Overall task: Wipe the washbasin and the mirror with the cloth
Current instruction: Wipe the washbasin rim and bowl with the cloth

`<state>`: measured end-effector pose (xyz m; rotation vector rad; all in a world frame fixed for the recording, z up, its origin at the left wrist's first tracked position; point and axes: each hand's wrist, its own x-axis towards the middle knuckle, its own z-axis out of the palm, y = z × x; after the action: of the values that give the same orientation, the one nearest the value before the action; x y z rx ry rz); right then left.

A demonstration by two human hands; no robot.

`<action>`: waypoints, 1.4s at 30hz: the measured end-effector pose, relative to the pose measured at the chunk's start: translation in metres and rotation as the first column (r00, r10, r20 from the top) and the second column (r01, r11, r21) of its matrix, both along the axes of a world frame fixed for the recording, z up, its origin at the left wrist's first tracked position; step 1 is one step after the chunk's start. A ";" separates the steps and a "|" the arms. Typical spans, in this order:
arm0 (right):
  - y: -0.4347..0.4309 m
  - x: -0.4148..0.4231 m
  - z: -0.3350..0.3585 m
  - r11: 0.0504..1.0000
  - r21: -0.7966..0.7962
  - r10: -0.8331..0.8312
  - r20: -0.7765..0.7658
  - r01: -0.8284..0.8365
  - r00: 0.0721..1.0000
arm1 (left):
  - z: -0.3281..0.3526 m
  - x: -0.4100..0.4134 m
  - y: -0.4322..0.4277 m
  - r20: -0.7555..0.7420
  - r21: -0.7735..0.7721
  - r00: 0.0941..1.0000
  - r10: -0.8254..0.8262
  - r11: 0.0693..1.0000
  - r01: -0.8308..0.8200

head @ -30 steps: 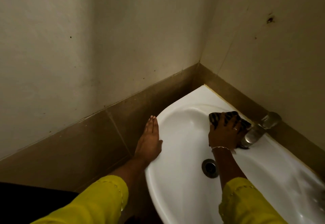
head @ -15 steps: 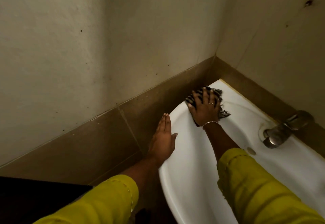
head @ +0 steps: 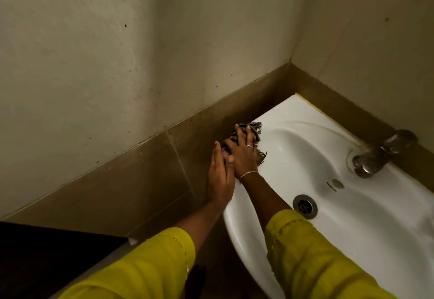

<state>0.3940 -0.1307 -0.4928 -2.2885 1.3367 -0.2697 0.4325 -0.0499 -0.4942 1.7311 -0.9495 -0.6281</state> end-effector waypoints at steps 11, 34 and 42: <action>0.048 0.017 0.013 0.984 0.084 -0.152 -0.068 0.157 0.986 | -0.013 0.025 0.018 -0.299 -0.001 0.954 -0.004 1.000 0.004; 0.148 -0.012 0.020 0.966 -0.015 -0.259 -0.111 0.259 0.960 | 0.002 0.020 0.042 -0.352 0.143 0.905 -0.240 0.942 0.305; 0.182 -0.063 0.009 0.992 -0.126 -0.055 -0.299 0.018 0.953 | 0.000 -0.020 0.072 -0.276 0.216 0.951 -0.140 0.955 0.203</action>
<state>0.3312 0.0514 -0.4839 -2.4852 1.5503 -0.0116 0.4128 0.0219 -0.4939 1.7341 -0.8730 -1.0969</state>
